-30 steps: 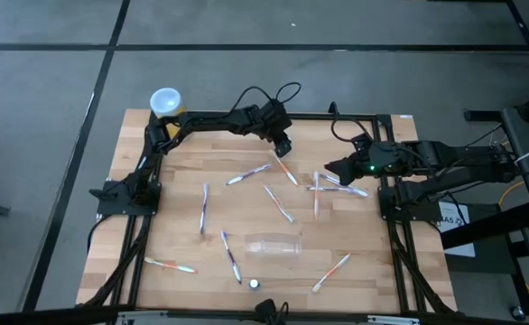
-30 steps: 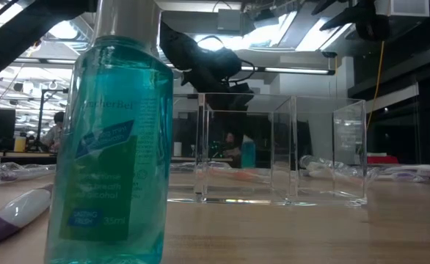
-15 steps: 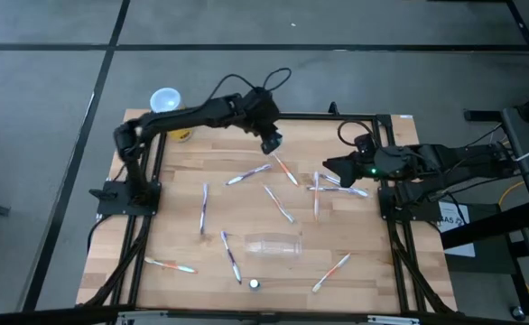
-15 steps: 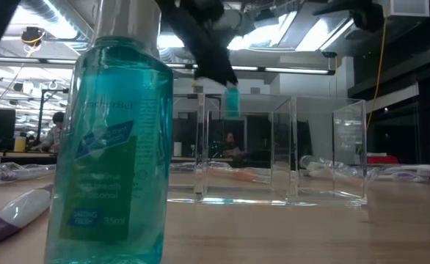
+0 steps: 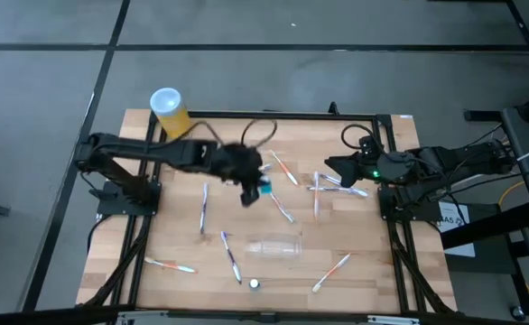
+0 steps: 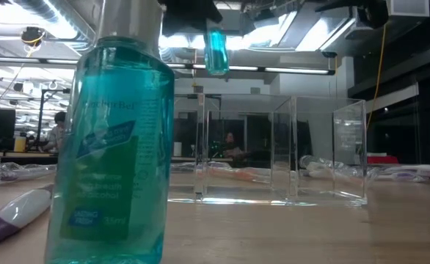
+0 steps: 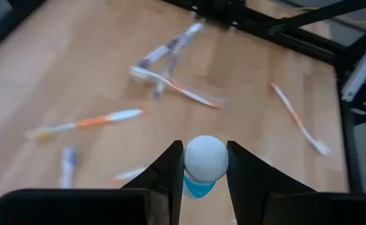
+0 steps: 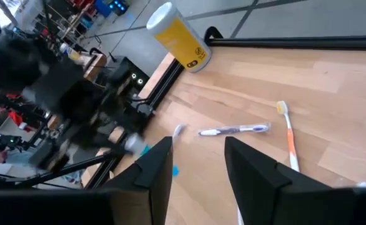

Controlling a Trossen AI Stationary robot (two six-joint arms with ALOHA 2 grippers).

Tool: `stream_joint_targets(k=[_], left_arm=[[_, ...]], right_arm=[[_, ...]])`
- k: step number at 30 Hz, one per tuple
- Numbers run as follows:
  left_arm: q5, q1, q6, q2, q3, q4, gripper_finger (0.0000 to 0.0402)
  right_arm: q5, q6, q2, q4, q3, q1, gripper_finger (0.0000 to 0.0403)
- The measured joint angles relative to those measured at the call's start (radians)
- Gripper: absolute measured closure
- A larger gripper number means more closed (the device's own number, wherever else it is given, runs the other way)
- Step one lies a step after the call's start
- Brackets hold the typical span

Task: Pick & Place toothbrushing station
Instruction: Put the blue mouthwash into the middle section of the transparent organizer

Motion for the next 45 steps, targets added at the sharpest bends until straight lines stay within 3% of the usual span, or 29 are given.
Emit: stream_joint_targets(k=[7, 14, 23, 38, 45], left_arm=[[-0.126, -0.133, -0.122, 0.010, -0.004, 0.029, 0.0315], [-0.100, -0.188, -0.170, 0.082, -0.004, 0.160, 0.0315], [-0.061, -0.240, -0.137, 0.184, -0.004, 0.158, 0.0315], [-0.184, -0.321, -0.037, 0.206, -0.004, 0.154, 0.0315], [-0.169, -0.332, -0.027, 0.270, -0.003, 0.184, 0.0315]], right_arm=[[-0.003, 0.000, 0.000, 0.038, 0.000, 0.000, 0.0254], [-0.060, -0.046, 0.017, 0.100, 0.000, 0.013, 0.0254], [-0.093, -0.052, 0.036, 0.117, 0.000, 0.093, 0.0254], [0.073, -0.024, 0.075, 0.168, 0.000, 0.249, 0.0254], [0.120, -0.025, 0.107, 0.202, 0.000, 0.294, 0.0254]])
